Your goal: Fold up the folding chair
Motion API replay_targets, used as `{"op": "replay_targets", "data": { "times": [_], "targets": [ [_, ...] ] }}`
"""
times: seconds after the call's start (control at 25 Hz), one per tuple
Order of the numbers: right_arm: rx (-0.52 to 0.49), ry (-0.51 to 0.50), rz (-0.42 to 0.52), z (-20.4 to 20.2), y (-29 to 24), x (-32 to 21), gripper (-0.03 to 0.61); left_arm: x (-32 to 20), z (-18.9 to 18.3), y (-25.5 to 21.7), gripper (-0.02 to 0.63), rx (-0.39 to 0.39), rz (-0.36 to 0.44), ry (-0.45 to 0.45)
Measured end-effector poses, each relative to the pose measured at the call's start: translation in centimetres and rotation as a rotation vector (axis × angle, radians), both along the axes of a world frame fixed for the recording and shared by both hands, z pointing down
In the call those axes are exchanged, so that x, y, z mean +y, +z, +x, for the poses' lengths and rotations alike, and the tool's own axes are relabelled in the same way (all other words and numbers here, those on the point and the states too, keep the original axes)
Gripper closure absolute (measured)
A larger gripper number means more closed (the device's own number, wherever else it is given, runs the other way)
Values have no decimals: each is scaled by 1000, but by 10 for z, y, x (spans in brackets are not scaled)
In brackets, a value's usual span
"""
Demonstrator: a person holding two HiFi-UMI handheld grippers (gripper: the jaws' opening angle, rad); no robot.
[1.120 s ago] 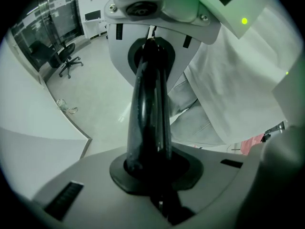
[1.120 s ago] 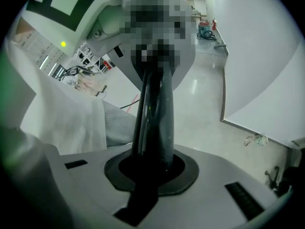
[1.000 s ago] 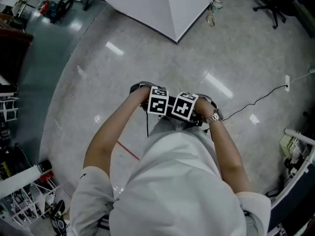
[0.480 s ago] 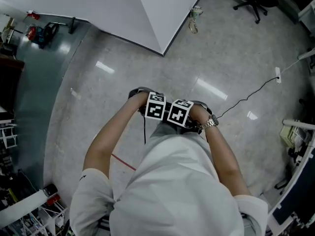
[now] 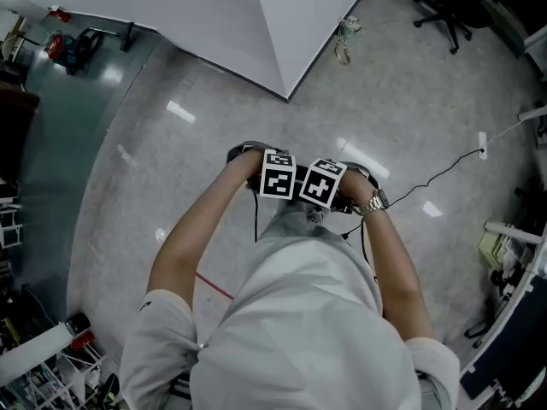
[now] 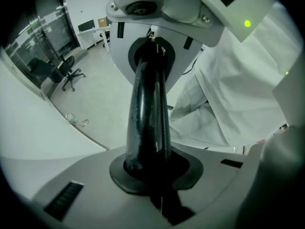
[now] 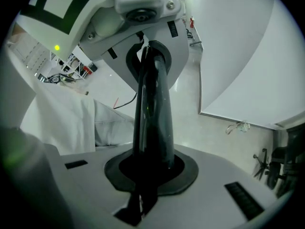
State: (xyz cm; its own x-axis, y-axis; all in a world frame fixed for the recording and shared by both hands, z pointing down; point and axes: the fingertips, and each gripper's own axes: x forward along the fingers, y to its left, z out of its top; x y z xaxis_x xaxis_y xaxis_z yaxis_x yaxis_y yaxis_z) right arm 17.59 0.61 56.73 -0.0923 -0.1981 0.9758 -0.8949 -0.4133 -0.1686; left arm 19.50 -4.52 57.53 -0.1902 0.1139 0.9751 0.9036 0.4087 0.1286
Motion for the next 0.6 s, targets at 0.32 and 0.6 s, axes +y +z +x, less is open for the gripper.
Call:
{"op": "replay_targets", "data": {
  "times": [0.32,0.6],
  "targets": [
    [-101,-86,5,47,3,-5,531,-5,43,2,558,-53,-24,-74],
    [-143,-67,15,106,14,6,531,4,99,13,558,-112,-17,-80]
  ]
}}
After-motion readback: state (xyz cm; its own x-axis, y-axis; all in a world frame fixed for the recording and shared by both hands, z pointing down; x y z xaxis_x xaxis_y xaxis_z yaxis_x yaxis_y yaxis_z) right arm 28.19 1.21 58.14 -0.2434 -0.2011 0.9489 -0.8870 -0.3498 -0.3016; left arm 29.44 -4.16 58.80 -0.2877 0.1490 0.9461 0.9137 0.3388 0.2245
